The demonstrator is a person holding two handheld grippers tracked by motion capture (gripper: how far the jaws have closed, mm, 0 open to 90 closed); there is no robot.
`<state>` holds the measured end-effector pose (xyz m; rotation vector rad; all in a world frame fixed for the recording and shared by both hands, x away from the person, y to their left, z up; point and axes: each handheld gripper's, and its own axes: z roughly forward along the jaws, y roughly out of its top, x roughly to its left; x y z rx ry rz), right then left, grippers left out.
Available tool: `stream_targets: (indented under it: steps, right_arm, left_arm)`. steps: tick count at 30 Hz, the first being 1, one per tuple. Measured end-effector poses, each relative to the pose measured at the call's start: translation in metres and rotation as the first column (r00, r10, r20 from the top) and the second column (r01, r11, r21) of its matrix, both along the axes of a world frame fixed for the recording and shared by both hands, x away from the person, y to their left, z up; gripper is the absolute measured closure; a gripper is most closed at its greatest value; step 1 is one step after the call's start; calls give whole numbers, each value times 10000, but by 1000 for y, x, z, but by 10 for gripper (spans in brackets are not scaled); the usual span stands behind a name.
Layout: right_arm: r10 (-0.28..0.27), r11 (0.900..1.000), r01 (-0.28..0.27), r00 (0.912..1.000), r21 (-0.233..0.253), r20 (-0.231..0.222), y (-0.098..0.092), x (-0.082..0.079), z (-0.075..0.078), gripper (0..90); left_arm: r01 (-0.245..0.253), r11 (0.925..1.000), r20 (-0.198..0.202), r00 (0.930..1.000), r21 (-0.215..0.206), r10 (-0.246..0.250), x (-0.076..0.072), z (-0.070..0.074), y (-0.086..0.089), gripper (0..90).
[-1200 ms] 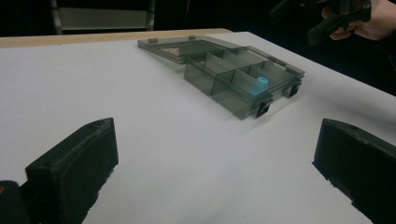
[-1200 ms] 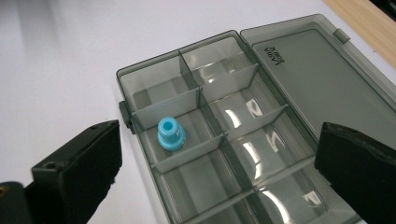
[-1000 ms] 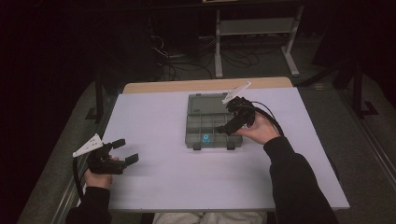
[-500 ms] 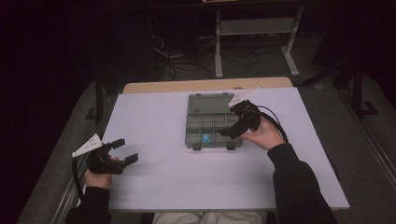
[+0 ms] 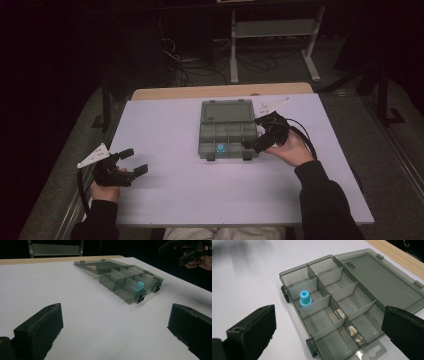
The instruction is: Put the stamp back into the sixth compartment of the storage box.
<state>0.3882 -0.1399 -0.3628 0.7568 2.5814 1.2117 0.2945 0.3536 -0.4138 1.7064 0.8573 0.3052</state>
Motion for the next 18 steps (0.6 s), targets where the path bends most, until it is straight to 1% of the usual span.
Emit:
stream_targets:
  steps: [8,18]
  right_arm:
    - [-163,9997,162,9998,179,88,-11,-6,-4,0]
    - [-321,9977,316,9995,603,67,-23,-13,-11,0]
  left_arm:
    - [-8,10000,-5,10000,10,8,0,0,0,0]
    - [-14,10000,-1,10000,-2,14,0,0,0,0]
